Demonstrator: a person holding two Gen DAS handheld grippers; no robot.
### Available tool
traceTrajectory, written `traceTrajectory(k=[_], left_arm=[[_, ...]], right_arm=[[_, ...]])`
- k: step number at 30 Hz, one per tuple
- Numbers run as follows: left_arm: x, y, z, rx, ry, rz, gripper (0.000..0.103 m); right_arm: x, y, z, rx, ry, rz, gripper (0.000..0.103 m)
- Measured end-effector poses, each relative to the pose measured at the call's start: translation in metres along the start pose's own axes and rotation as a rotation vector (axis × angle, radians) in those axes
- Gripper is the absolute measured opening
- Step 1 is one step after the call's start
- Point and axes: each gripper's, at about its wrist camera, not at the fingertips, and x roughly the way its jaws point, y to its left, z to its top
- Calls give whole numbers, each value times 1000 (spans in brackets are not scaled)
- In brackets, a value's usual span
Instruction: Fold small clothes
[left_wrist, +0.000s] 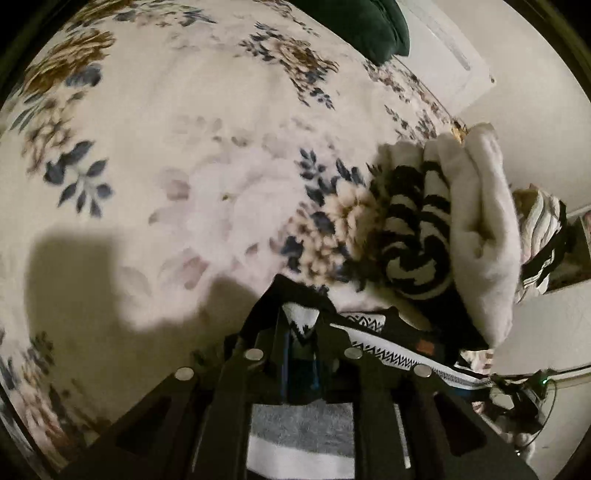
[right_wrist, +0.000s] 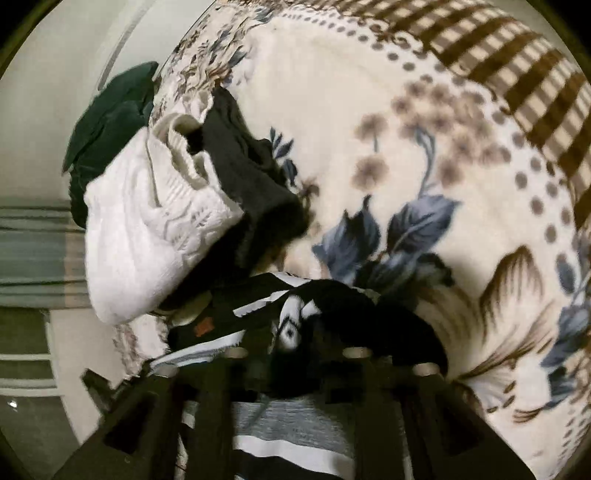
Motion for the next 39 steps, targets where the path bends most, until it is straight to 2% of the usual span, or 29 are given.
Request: traceTrajectory(k=[1,2,3,4,8,10,14,18,20,23,24,25,26,27,28,29,32,35,39], left_arm=[[-10,2,-6,5,-14,14,41],[-15,4,-8,0,-21,13,69],[-23,7,-12,-8,-32,10,77],[-37,11,-22,-13,-53,14,80],[-66,26,-63,-36,-66,47,82],[-77,39,-95,-74,-48,82,82],[-77,66,-143,-193,-12,99,82],[-54,88,-168,-370,-12,5,82],[-39,91,-171,-409,-24,-16,82],[-24,90,-170,-433,-58,1,82],[-21,90,-169,-443,-79,13,81],[-21,89,-168,-447,-96,16,80],[-22,87,-167,-439,-112,22,61],[-23,85,-166,-424,-126,27,40],[-25,81,-165,-394,-135,16,11],[-29,77,-164,-373,-149,30,10],[-49,66,-168,-310,-190,49,8],[-78,61,-179,-272,-205,40,8],[-119,63,-211,-260,-171,27,8]], right_arm=[[-4,-4,-4,5,-14,22,83],[-10,-6,-8,8,-29,44,97],[-19,-9,-14,6,-46,62,97],[-27,-10,-22,-2,-56,62,97],[-58,-28,-68,-4,-85,28,97],[-69,-42,-99,20,-86,-10,97],[-70,-78,-160,124,-59,-49,97],[-43,-114,-195,259,-20,24,97],[-29,-121,-200,278,-29,75,97],[-5,-119,-196,267,-49,118,97],[-1,-118,-197,265,-57,131,93],[4,-115,-196,263,-70,138,87],[8,-113,-195,261,-83,131,67],[12,-111,-193,263,-85,128,58],[14,-109,-192,269,-91,122,54],[14,-108,-192,271,-102,116,43],[10,-105,-193,272,-110,107,34],[-3,-98,-194,274,-111,120,29],[-29,-88,-210,233,-94,128,25]])
